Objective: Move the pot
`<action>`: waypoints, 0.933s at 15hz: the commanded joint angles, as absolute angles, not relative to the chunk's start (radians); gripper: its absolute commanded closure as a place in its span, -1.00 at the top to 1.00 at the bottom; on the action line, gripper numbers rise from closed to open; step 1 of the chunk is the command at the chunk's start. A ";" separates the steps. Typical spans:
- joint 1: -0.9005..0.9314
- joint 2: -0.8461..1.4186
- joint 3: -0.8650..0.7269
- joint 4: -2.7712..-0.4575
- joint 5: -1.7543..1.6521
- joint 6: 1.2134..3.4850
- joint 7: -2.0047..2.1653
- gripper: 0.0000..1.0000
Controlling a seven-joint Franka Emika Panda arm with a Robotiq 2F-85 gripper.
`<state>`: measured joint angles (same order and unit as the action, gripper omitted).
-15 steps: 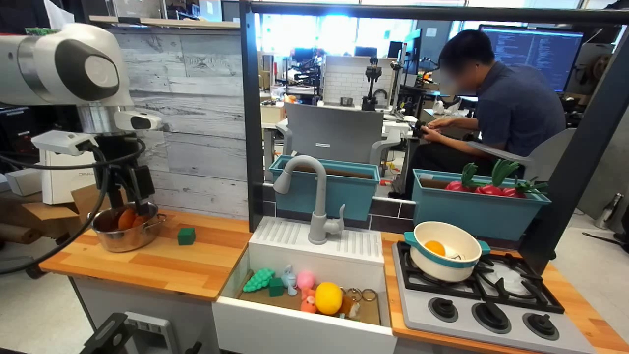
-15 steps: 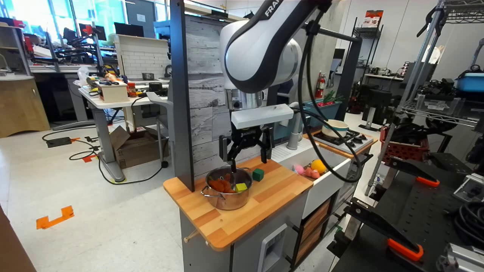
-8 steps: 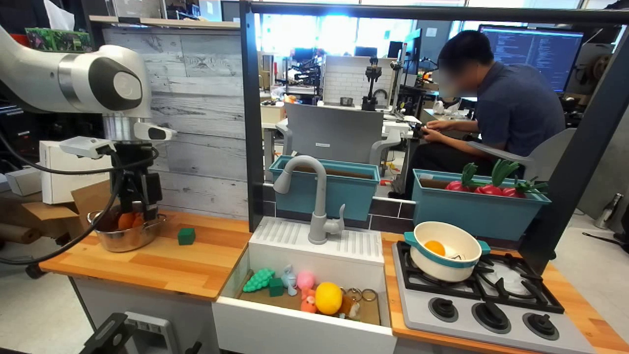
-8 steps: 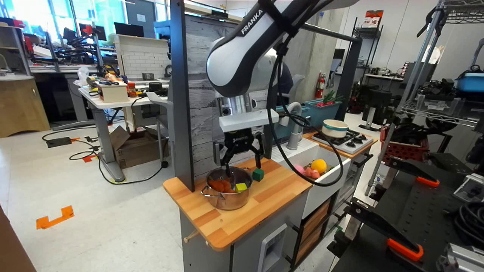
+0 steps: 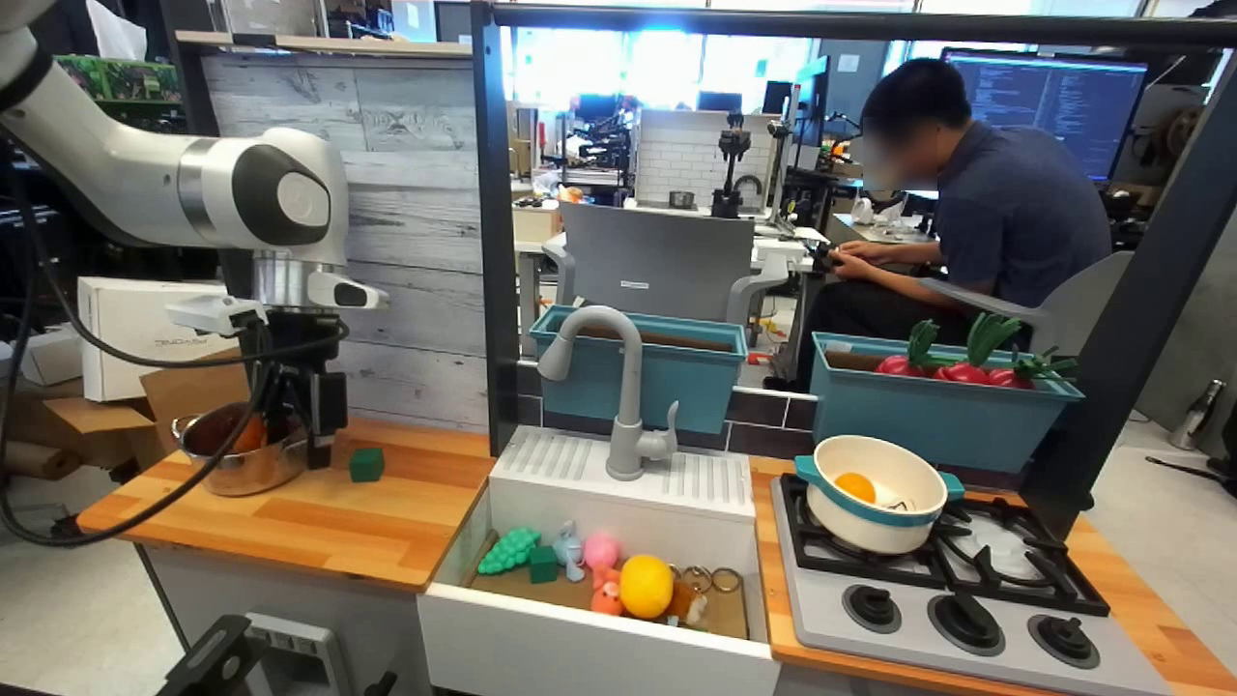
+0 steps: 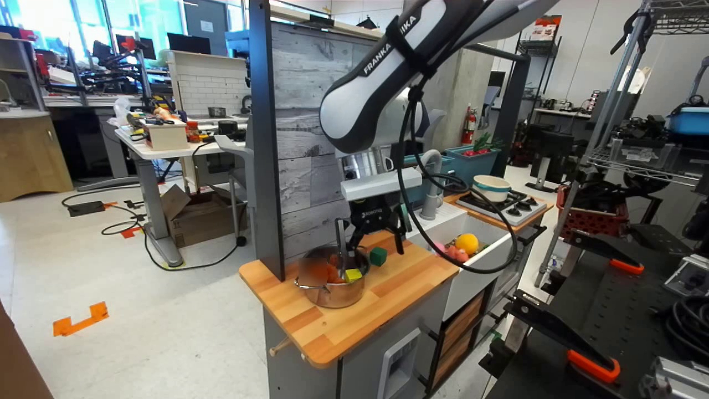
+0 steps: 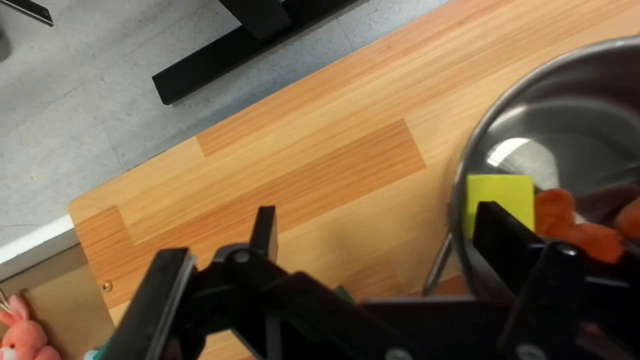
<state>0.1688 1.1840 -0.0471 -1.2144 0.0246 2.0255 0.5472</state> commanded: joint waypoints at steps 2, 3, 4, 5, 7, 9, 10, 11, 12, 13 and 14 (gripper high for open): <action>0.176 1.306 -0.075 -1.074 0.027 1.991 0.574 1.00; 0.183 1.324 -0.081 -1.054 0.023 1.991 0.585 1.00; 0.190 1.347 -0.086 -1.025 0.016 1.985 0.591 0.50; 0.195 1.360 -0.089 -1.005 0.015 1.983 0.599 0.47; 0.197 1.375 -0.088 -0.968 0.017 1.974 0.609 0.17; 0.196 1.380 -0.084 -0.944 0.021 1.966 0.617 -0.13; 0.197 1.381 -0.082 -0.936 0.020 1.970 0.619 -0.30; 0.196 1.377 -0.079 -0.935 0.021 1.971 0.616 -0.43; 0.194 1.359 -0.073 -0.952 0.022 1.982 0.607 -0.60; 0.191 1.340 -0.069 -0.972 0.026 1.998 0.601 -0.73; 0.190 1.325 -0.067 -0.990 0.028 2.012 0.595 -0.90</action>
